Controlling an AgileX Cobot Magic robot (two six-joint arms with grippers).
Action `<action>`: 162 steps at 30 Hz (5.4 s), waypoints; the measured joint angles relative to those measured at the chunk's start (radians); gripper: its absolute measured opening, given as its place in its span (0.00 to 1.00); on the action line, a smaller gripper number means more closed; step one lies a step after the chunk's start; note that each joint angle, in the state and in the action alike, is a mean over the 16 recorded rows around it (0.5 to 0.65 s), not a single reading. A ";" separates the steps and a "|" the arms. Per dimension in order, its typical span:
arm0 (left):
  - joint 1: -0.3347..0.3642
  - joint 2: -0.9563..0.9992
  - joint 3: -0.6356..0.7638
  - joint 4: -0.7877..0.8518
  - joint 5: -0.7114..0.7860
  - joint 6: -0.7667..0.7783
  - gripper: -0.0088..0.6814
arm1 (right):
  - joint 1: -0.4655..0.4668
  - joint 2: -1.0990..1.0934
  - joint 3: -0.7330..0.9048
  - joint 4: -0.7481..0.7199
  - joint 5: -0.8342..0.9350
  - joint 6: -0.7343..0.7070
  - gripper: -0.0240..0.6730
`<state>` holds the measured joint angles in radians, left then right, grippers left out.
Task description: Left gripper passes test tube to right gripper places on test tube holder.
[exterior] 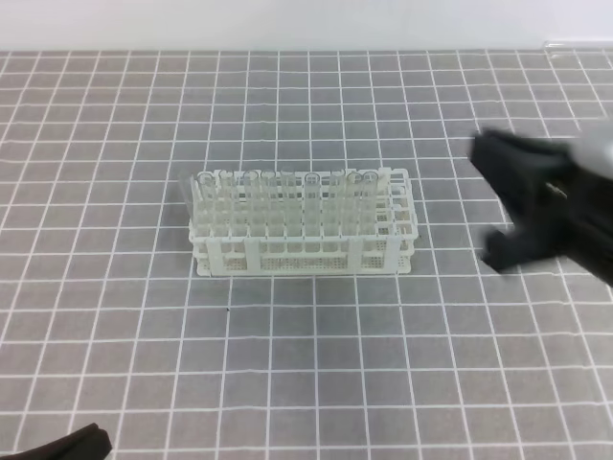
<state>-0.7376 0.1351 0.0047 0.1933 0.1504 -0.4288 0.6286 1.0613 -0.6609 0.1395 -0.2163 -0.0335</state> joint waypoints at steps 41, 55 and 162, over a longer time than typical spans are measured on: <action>0.000 0.001 0.001 0.000 -0.001 0.000 0.01 | -0.491 -0.917 0.484 -0.030 0.509 0.000 0.02; 0.000 0.001 0.001 0.000 0.001 0.000 0.01 | -0.520 -1.079 0.647 0.000 0.398 -0.001 0.02; 0.648 -0.158 0.004 -0.103 0.172 0.293 0.01 | -0.520 -1.076 0.662 -0.042 0.565 0.000 0.02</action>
<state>-0.0895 -0.0232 0.0089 0.0906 0.3221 -0.1362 0.1083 -0.0143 0.0007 0.0976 0.3484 -0.0331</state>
